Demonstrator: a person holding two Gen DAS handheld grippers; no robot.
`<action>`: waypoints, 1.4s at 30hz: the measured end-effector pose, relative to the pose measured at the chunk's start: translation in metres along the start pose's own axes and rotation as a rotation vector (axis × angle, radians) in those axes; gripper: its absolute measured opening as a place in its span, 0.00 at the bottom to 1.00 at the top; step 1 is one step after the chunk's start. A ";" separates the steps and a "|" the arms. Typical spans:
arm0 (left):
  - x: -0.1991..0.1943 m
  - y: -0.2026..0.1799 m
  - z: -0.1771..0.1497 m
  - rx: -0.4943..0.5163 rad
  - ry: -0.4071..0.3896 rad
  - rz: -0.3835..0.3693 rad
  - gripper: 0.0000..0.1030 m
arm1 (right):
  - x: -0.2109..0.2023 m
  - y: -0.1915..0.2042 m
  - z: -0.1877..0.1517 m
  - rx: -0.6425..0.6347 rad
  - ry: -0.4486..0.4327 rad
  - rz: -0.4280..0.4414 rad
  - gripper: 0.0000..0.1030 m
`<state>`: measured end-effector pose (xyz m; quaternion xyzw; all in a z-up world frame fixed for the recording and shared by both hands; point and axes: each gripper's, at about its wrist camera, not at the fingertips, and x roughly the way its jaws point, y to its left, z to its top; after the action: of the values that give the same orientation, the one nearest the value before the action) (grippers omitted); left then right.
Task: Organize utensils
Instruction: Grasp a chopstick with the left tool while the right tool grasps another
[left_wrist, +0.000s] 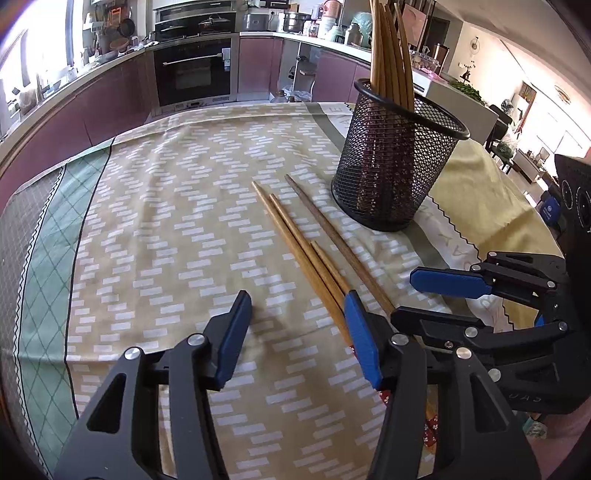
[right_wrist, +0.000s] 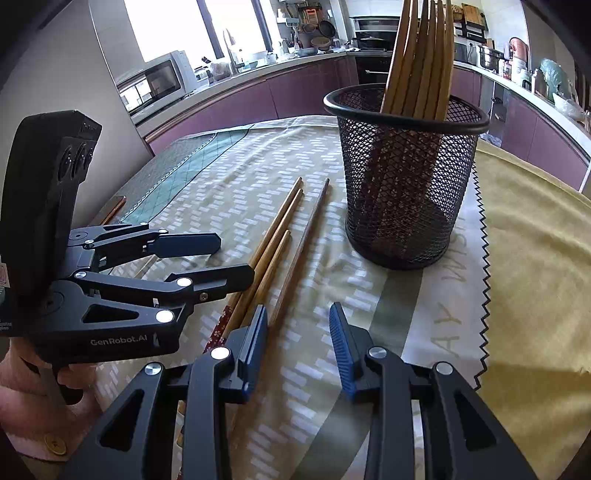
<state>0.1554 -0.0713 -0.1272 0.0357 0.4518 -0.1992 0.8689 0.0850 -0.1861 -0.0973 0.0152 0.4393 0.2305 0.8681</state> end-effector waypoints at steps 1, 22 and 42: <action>-0.001 0.002 0.000 -0.002 0.002 -0.005 0.46 | 0.000 0.000 0.000 0.000 0.000 0.000 0.32; 0.016 0.007 0.025 -0.002 0.038 0.041 0.24 | 0.025 0.003 0.027 -0.017 -0.005 -0.046 0.10; -0.005 0.013 0.016 -0.062 -0.009 -0.005 0.07 | -0.002 -0.011 0.020 0.051 -0.057 0.042 0.06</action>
<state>0.1698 -0.0617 -0.1152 0.0068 0.4538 -0.1873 0.8711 0.1033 -0.1932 -0.0859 0.0533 0.4197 0.2370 0.8746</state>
